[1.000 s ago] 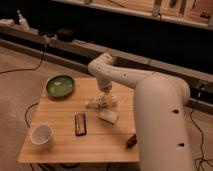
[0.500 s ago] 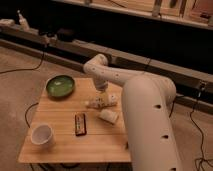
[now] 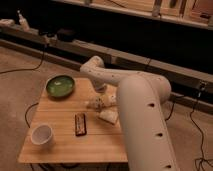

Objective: Stand the bottle upright

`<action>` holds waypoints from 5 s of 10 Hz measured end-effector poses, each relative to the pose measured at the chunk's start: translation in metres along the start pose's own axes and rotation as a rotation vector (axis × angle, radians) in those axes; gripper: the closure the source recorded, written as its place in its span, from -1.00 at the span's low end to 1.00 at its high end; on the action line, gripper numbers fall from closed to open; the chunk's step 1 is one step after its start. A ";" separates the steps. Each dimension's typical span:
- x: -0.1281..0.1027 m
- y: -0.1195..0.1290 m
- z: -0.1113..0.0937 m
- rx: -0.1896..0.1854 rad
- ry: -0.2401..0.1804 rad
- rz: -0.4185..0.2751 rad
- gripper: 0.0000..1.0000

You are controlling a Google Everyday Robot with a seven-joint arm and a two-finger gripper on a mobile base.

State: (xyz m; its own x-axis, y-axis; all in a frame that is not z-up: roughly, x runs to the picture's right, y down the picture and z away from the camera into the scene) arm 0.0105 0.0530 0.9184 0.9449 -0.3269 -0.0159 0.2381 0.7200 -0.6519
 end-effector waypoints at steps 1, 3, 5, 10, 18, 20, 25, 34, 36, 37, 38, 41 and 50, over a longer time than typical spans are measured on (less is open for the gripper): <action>0.001 0.000 0.000 0.000 0.000 0.002 -0.60; 0.000 0.000 0.000 0.000 0.001 0.001 -0.60; 0.001 0.001 0.002 -0.007 0.007 -0.007 -0.60; -0.014 0.007 0.022 -0.065 0.032 -0.078 -0.60; -0.020 0.001 0.040 -0.063 0.071 -0.078 -0.60; -0.025 -0.001 0.038 -0.052 0.080 -0.081 -0.60; -0.033 -0.008 0.029 -0.029 0.083 -0.080 -0.60; -0.040 -0.011 0.024 -0.022 0.080 -0.088 0.18; -0.038 -0.009 0.022 -0.016 0.062 -0.081 0.18; -0.032 -0.006 0.021 -0.016 0.040 -0.063 0.18; -0.024 0.001 0.023 -0.017 -0.012 -0.031 0.18; -0.003 0.014 0.026 0.022 -0.267 0.047 0.18; 0.099 0.061 -0.019 0.262 -0.791 0.024 0.18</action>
State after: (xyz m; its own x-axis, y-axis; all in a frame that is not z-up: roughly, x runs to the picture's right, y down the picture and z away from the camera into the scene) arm 0.1143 0.0528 0.8623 0.8060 0.1465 0.5735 0.1680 0.8724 -0.4590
